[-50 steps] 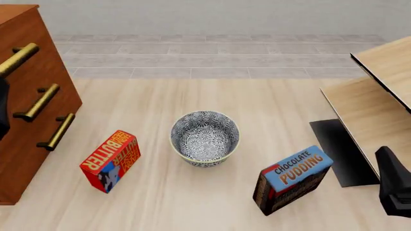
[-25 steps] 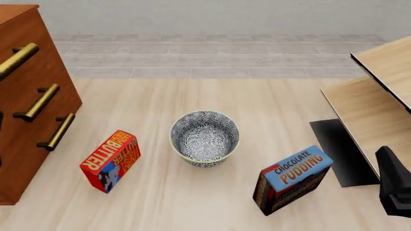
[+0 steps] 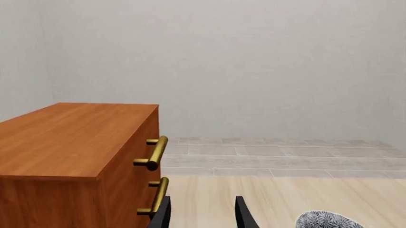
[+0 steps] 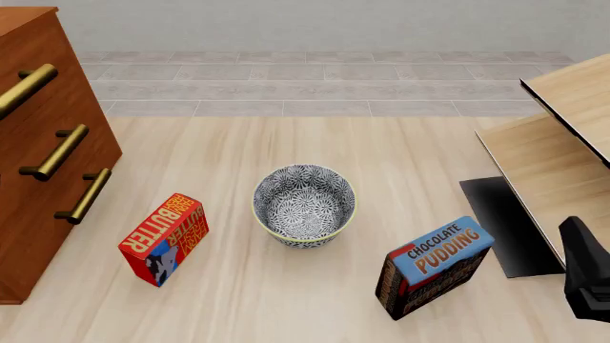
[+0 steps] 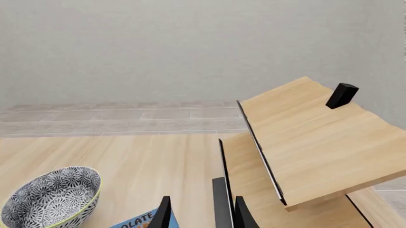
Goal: Close the top drawer of the cabinet and put the bowl on top of it.
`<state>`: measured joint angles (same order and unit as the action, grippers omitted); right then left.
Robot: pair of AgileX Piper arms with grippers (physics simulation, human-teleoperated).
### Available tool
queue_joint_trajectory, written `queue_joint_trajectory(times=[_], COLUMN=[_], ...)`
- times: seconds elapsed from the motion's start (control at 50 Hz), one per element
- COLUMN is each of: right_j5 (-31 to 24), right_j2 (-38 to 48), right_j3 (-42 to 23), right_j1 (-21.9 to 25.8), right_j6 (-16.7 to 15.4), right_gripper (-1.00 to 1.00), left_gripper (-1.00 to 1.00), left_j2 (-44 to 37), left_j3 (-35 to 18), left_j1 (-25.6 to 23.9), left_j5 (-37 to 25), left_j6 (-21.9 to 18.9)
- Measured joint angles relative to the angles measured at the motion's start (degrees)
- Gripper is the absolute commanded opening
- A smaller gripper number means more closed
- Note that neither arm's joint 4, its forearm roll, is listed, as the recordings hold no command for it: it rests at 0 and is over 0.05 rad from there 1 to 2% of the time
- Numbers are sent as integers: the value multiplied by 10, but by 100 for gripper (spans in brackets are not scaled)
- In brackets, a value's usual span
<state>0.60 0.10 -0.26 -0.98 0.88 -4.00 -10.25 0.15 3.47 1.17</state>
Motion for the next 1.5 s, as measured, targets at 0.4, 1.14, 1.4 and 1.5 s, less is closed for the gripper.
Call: queue_joint_trajectory(times=[0.4, 1.14, 1.4, 1.5], right_j5=[1, 0, 0, 0], right_j2=[0, 2, 2, 2], right_j3=[0, 1, 0, 1], right_j1=[0, 6, 4, 5], right_j6=[2, 0, -1, -2], right_gripper=[100, 100, 100, 100], left_gripper=[100, 100, 100, 100], left_j2=[-33, -262, -355, -388], left_j3=[-17, -166, -243, -270], left_j1=[-22, -179, -208, -216], left_j5=[8, 29, -5, -21], left_j6=[-10, -54, -57, -58])
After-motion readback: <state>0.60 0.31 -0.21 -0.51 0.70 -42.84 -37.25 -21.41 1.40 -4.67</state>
